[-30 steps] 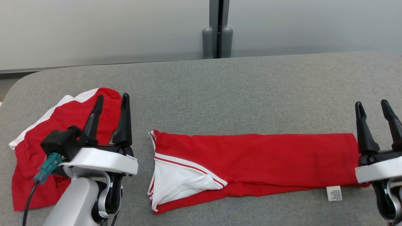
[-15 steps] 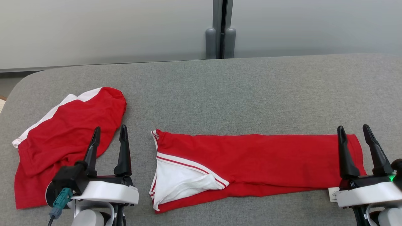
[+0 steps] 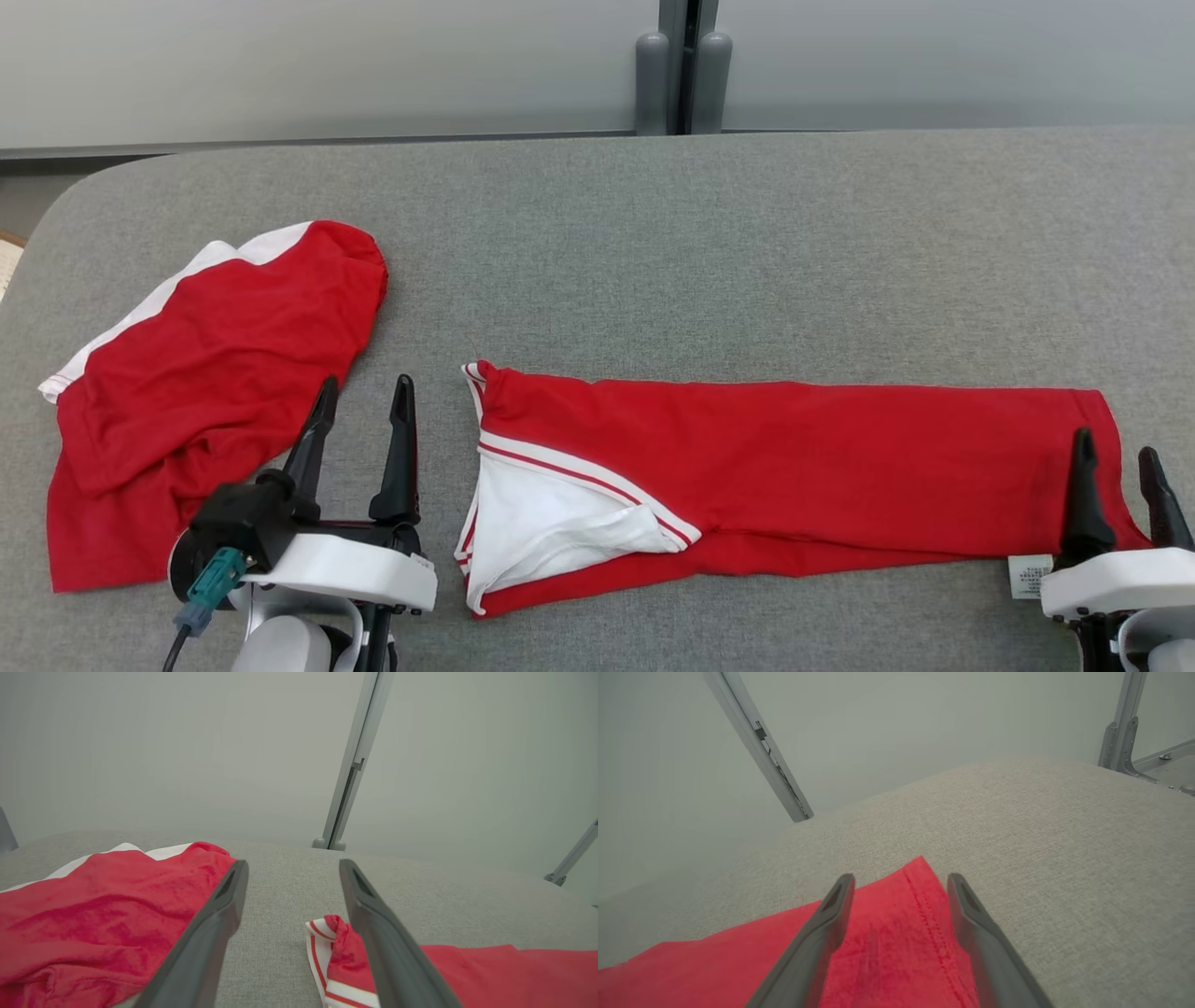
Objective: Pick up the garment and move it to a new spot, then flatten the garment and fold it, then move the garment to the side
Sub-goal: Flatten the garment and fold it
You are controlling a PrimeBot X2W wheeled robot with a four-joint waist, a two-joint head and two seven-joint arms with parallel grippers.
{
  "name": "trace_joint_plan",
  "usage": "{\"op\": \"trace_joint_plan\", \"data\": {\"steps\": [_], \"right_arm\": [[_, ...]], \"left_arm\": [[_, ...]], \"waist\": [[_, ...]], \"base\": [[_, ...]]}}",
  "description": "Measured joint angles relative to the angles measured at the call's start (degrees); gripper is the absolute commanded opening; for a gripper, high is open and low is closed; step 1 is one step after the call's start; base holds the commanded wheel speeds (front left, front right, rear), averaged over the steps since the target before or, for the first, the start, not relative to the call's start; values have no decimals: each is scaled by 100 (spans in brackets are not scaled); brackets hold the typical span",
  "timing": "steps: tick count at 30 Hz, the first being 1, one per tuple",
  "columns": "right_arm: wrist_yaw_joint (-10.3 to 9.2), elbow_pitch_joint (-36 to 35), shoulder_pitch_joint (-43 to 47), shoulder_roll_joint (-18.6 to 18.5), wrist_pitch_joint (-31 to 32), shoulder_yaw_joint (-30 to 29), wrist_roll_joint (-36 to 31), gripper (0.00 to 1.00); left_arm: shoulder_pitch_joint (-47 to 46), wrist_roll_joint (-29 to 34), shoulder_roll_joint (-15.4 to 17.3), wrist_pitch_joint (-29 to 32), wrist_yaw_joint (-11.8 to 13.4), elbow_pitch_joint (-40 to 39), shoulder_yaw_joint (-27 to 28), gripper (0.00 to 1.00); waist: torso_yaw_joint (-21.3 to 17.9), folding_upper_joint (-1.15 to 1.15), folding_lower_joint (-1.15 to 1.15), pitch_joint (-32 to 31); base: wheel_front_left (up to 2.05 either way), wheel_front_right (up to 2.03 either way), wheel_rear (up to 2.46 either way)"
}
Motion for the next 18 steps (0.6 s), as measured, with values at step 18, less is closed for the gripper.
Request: {"op": "trace_joint_plan", "data": {"steps": [18], "right_arm": [[-2,1970,-693,-26,-59,91,282,96]], "left_arm": [[-131,49,-1,0,-36,137,-48,100]], "waist": [[42,0,0,195]], "base": [[0,0,0]]}}
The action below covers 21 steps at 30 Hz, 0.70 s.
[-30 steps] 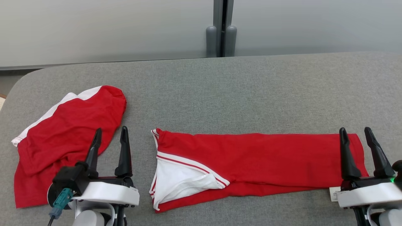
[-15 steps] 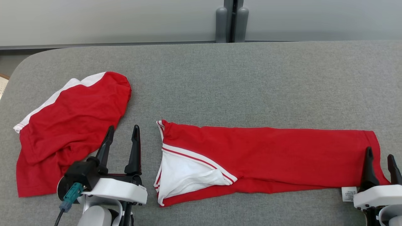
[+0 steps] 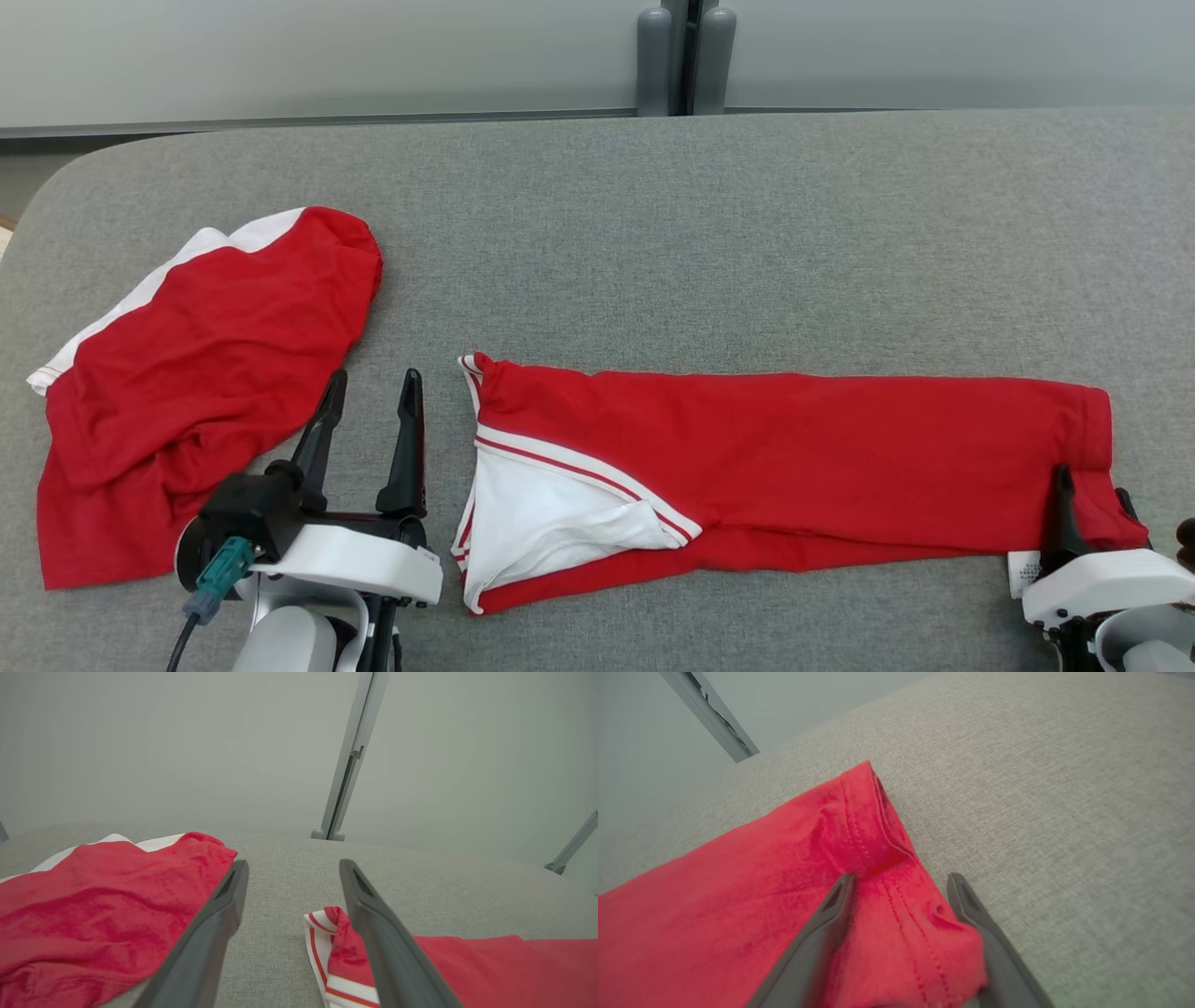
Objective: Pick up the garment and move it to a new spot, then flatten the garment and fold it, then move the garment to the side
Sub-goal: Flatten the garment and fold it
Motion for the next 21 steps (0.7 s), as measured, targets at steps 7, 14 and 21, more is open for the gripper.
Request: {"op": "trace_joint_plan", "data": {"steps": [7,14,21], "right_arm": [[11,-37,-42,-188,37,160,274,0],[9,-88,-22,-738,45,-361,127,0],[8,124,-201,-1269,45,-1082,-336,0]], "left_arm": [[-14,-5,5,0,10,7,-25,100],[-14,-23,3,0,20,2,-23,100],[-7,-114,1,0,44,-11,-48,100]], "waist": [[-55,0,0,-48],[-87,0,0,-137],[-99,0,0,-235]], "base": [[0,0,0],[0,0,0],[0,0,0]]}}
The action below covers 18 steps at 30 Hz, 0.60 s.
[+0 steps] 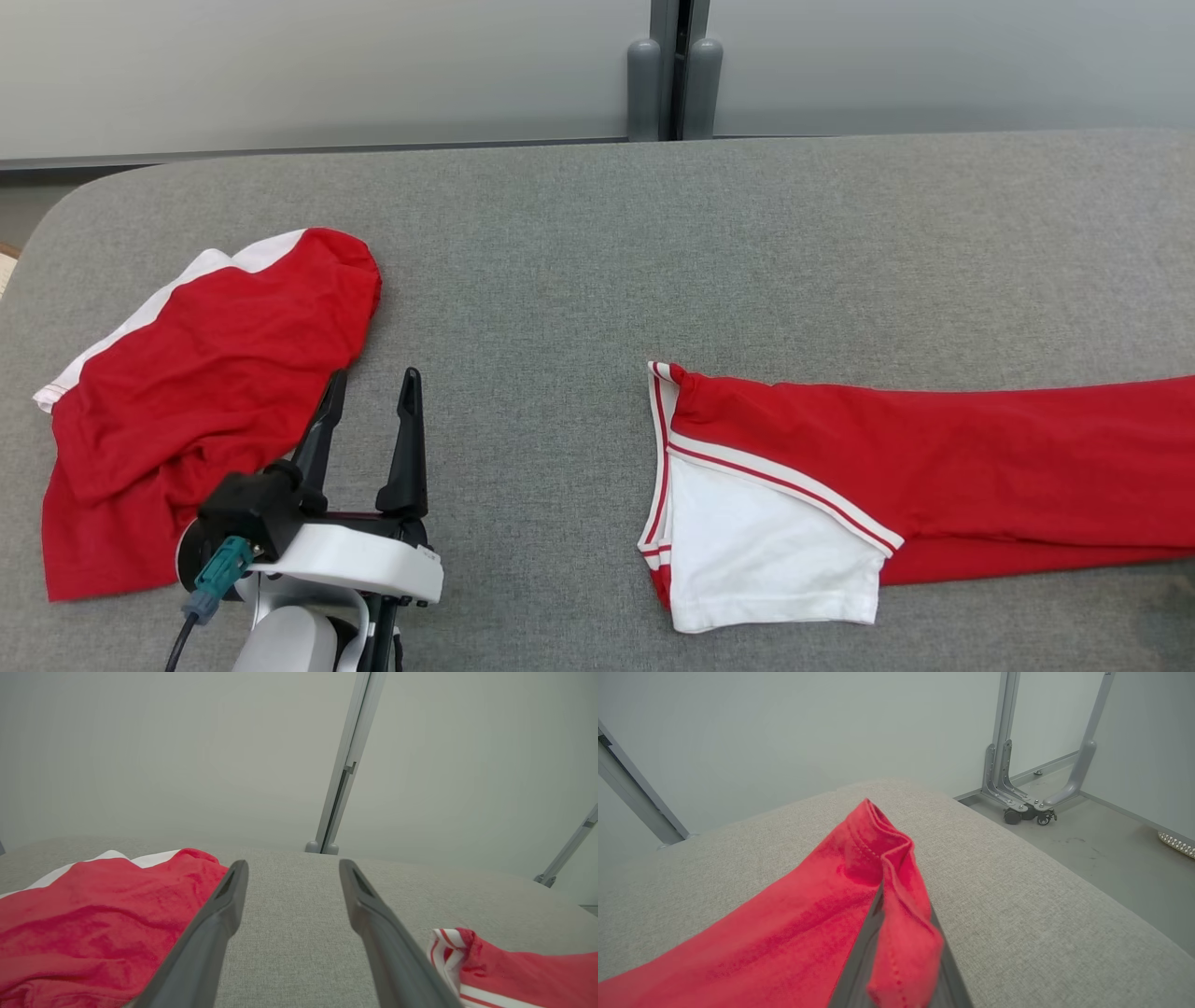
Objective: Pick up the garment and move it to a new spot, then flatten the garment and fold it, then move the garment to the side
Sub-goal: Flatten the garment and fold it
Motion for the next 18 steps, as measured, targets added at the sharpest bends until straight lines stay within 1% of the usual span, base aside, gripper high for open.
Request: {"op": "trace_joint_plan", "data": {"steps": [3,7,9,13,18], "right_arm": [[0,-92,-71,19,0,9,-132,0],[-1,-277,-87,118,0,176,-204,0],[-1,-433,-88,247,0,314,-205,0],[-1,-780,-85,502,4,740,-199,0],[-2,-1447,-37,923,231,1399,-126,0]], "left_arm": [[15,-31,1,0,18,-2,-13,100],[46,-75,1,0,52,-2,-26,100],[61,-102,1,0,66,1,-32,100],[152,-125,2,0,70,9,-19,100],[199,-129,0,0,70,9,12,100]], "waist": [[-2,0,0,-53],[-10,0,0,-122],[-16,0,0,-171],[-43,0,0,-282],[-85,0,0,-412]], "base": [[0,0,0],[0,0,0],[0,0,0],[0,0,0],[0,0,0]]}}
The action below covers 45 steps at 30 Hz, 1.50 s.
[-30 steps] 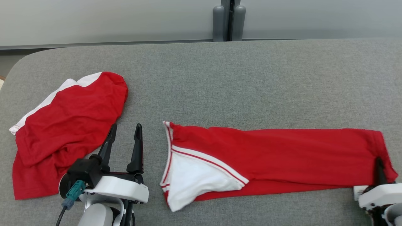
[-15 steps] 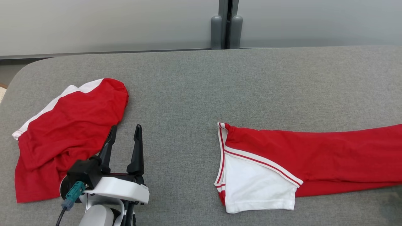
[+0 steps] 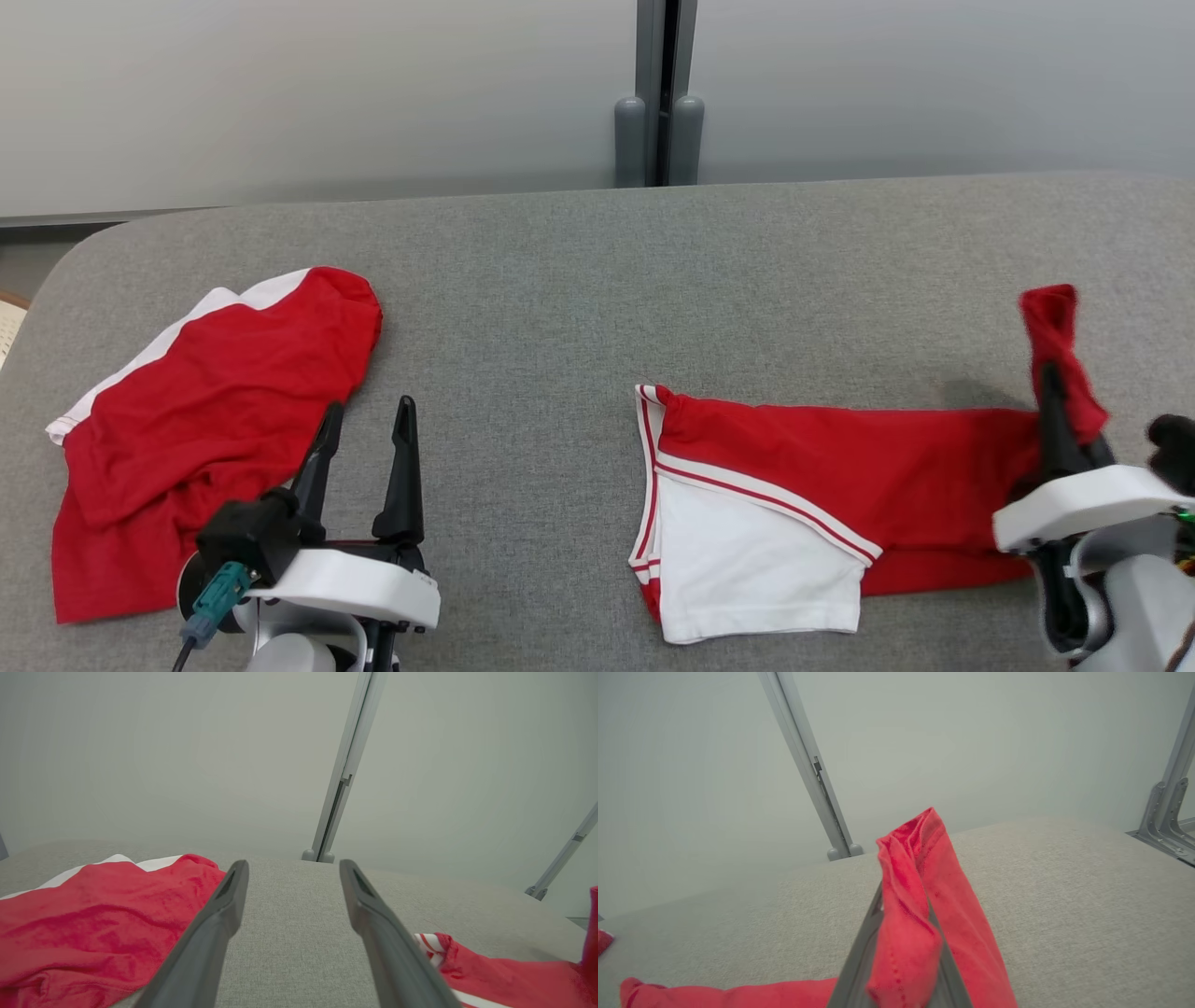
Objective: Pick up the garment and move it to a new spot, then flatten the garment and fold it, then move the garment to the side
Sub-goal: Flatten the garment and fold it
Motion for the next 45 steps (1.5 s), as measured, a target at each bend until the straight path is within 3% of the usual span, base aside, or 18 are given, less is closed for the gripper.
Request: {"op": "trace_joint_plan", "data": {"steps": [11,26,27,29,30,38,45], "right_arm": [[0,-1187,404,767,509,1433,245,0],[-3,-644,471,916,240,2653,745,0],[-3,-566,446,916,226,2729,787,2],[-4,-450,420,910,221,2915,878,46],[-4,-391,417,916,227,3011,964,100],[-4,-196,292,923,452,3821,1530,100],[-3,-127,-108,822,167,3496,1497,100]], "left_arm": [[83,-40,0,0,3,3,-98,100],[44,-120,1,0,-3,77,-297,100],[31,-124,2,0,2,89,-319,100],[-20,-141,2,0,29,102,-367,100],[-47,-163,0,0,46,103,-387,100],[-51,-171,2,0,45,215,-327,100],[-38,-153,1,0,40,182,-190,100]], "waist": [[93,0,0,-97],[632,0,0,174],[663,0,0,199],[709,0,0,236],[725,0,0,250],[676,0,0,258],[480,0,0,203]], "base": [[0,0,0],[0,0,0],[0,0,0],[0,0,0],[0,0,0],[0,0,0],[0,0,0]]}}
